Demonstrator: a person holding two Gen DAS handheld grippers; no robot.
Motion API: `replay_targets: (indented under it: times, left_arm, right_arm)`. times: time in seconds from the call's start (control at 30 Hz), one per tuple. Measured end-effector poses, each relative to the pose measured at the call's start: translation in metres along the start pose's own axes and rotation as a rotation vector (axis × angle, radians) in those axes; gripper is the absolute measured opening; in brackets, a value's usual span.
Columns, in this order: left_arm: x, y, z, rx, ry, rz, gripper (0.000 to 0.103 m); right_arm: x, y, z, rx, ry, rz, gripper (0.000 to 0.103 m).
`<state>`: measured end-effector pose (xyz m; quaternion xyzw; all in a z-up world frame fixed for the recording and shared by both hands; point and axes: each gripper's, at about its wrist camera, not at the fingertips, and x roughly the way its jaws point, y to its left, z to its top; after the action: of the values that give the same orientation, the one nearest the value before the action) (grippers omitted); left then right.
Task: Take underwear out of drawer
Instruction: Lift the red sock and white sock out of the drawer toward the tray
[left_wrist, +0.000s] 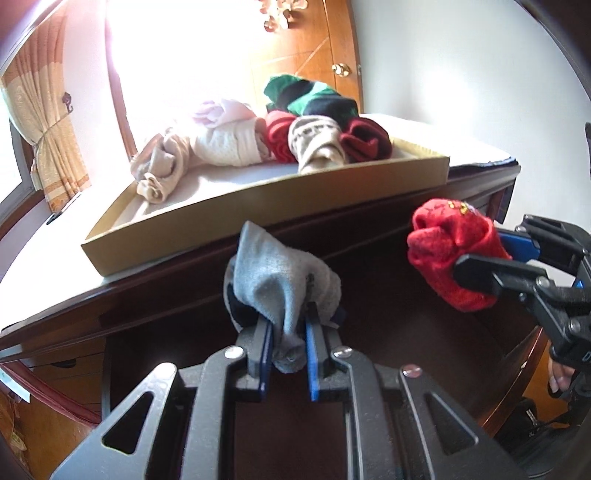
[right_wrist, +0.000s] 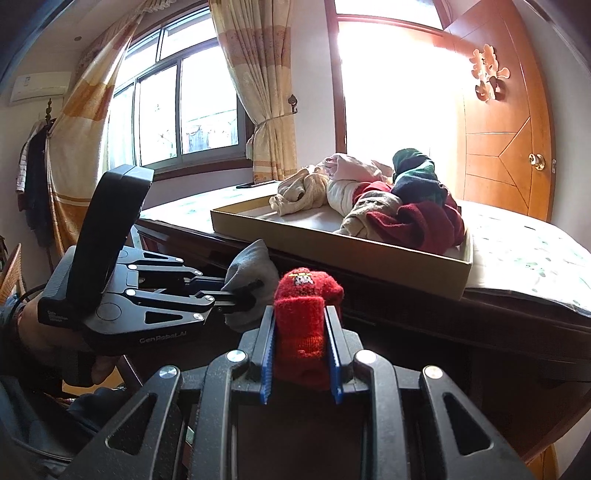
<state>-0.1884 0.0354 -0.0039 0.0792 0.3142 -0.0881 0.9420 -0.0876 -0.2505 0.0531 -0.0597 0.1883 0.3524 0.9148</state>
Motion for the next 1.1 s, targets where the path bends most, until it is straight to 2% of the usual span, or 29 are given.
replay_targets:
  times: [0.33, 1.1]
  left_arm:
    - [-0.021, 0.007, 0.005, -0.023, -0.074, 0.026, 0.013]
    - [-0.044, 0.025, 0.015, -0.068, -0.173, 0.067, 0.013]
  right_arm:
    - [-0.005, 0.01, 0.009, -0.038, -0.026, 0.008, 0.026]
    - [0.003, 0.02, 0.034, -0.084, -0.054, 0.033, 0.026]
